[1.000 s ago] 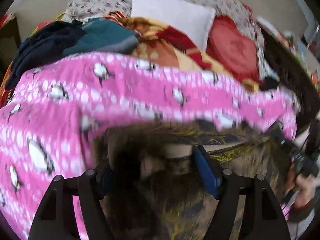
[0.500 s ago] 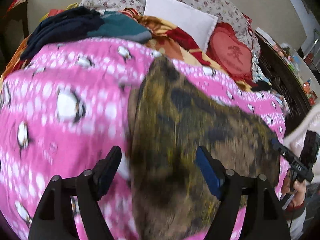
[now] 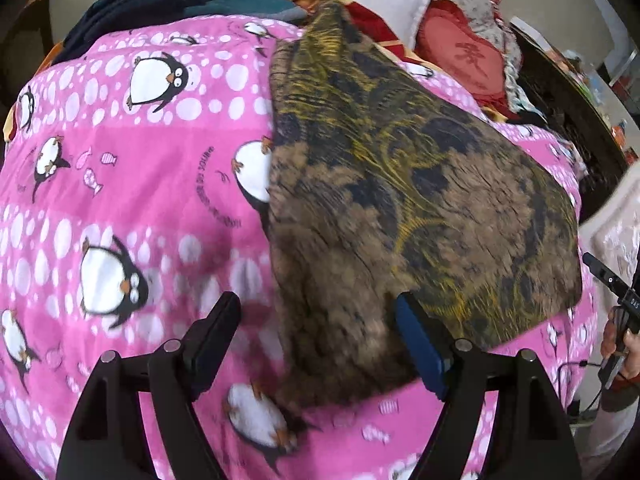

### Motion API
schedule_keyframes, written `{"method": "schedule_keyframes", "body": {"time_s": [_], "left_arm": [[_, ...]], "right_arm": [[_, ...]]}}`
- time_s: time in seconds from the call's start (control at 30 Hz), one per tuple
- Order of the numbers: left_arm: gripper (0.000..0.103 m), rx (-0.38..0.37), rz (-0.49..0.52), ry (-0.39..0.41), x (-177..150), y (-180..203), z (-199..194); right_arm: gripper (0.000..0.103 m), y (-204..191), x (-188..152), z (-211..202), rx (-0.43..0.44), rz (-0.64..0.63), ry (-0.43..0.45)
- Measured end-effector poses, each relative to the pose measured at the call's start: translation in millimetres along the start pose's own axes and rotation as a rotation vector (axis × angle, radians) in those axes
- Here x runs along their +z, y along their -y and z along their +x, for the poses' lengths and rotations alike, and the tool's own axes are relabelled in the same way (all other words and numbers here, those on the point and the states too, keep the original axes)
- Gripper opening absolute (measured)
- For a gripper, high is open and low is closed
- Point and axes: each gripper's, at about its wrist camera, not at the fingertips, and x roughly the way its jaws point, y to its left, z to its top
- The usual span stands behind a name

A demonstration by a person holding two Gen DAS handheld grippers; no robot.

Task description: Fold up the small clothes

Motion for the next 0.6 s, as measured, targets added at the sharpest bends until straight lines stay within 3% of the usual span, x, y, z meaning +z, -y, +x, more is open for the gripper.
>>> {"method": "schedule_keyframes", "body": {"time_s": [0.17, 0.23, 0.3, 0.33, 0.43, 0.5, 0.6], "left_arm": [[0.082, 0.029, 0.018, 0.016, -14.7, 3.2, 2.5], [0.085, 0.021, -0.012, 0.009, -19.8, -1.2, 10.6], [0.086, 0.024, -0.020, 0.034, -23.0, -1.8, 13.0], [0.086, 0.030, -0.018, 0.039, -24.1, -0.9, 11.9], [0.086, 0.008, -0.043, 0.038, -28.2, -3.1, 1.0], [0.086, -0.022, -0.067, 0.047, -29.9, -5.3, -7.3], [0.087, -0.028, -0.100, 0.098, -32.5, -11.1, -20.6]], "right_arm": [[0.091, 12.3, -29.7, -2.8, -0.157, -0.012, -0.069], [0.091, 19.0, -38.0, 6.1, -0.151, 0.002, -0.086], [0.081, 24.4, -49.6, 22.4, -0.130, 0.002, -0.129], [0.067, 24.2, -54.7, 31.2, -0.155, -0.020, -0.167], [0.068, 20.0, -51.4, 23.9, -0.194, -0.022, -0.170], [0.069, 12.1, -41.0, 6.7, -0.204, -0.019, -0.124], [0.080, -13.2, -17.5, -21.3, -0.186, -0.063, -0.050]]}}
